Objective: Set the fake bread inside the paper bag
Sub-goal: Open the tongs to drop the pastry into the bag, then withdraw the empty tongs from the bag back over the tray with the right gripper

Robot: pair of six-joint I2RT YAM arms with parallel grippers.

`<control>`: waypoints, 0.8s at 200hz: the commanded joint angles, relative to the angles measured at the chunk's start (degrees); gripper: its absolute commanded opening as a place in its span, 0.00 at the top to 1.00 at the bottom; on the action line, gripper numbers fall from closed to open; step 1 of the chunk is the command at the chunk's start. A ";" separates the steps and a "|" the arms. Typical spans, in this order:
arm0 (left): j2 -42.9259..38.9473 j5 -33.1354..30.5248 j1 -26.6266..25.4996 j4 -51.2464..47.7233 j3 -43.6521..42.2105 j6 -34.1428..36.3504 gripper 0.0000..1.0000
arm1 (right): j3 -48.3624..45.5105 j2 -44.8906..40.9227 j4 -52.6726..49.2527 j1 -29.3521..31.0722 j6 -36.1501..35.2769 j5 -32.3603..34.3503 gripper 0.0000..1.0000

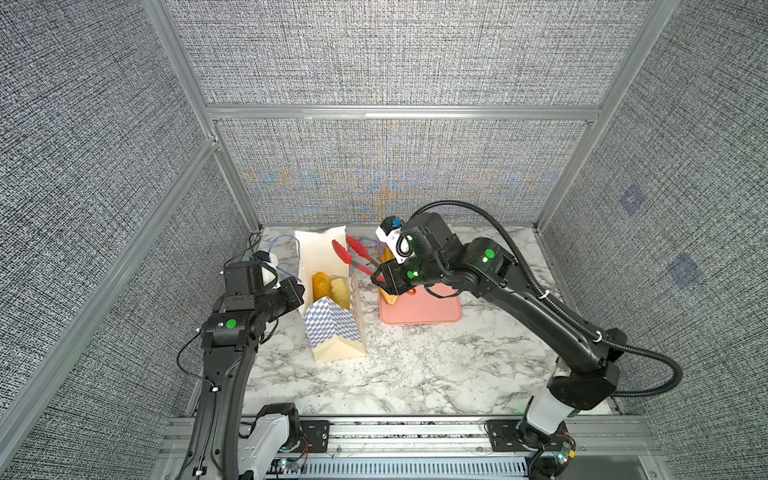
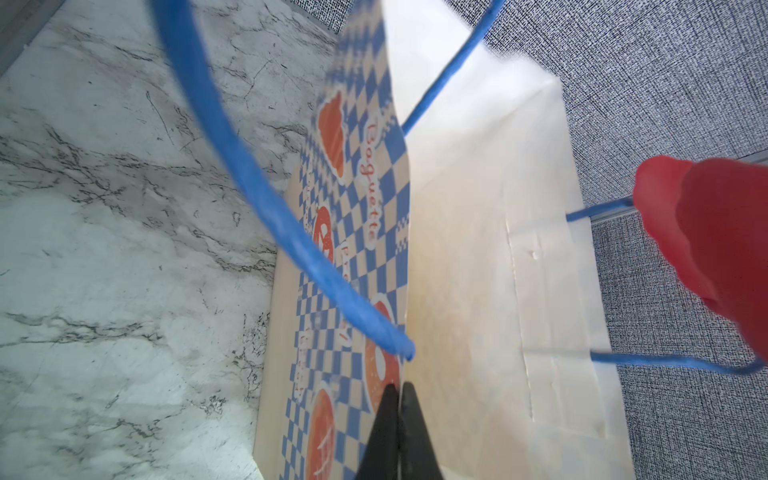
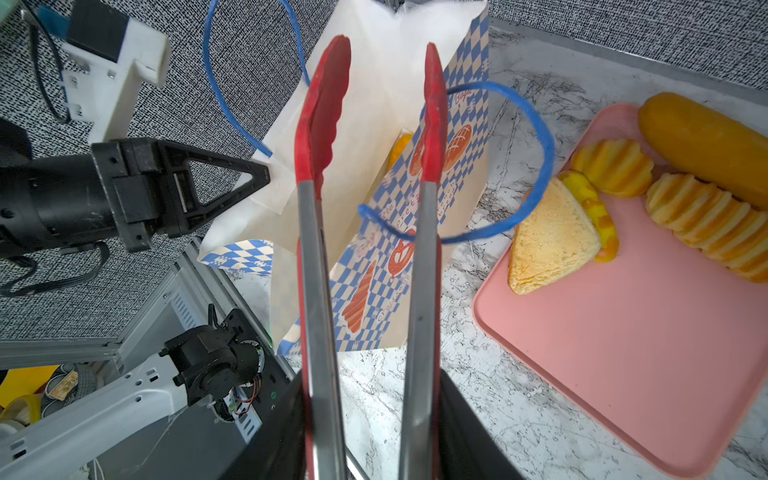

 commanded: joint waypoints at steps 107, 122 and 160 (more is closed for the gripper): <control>-0.06 0.13 0.01 0.29 -0.30 0.30 1.00 | 2.87 -2.39 1.17 -0.89 -2.23 5.17 0.54; -0.06 0.12 0.02 0.27 -0.26 0.30 1.00 | 2.44 -3.07 1.54 -1.28 -2.61 5.74 0.54; 0.03 0.11 0.01 0.24 -0.12 0.31 1.00 | -0.33 -5.72 3.01 -2.68 -2.60 6.39 0.55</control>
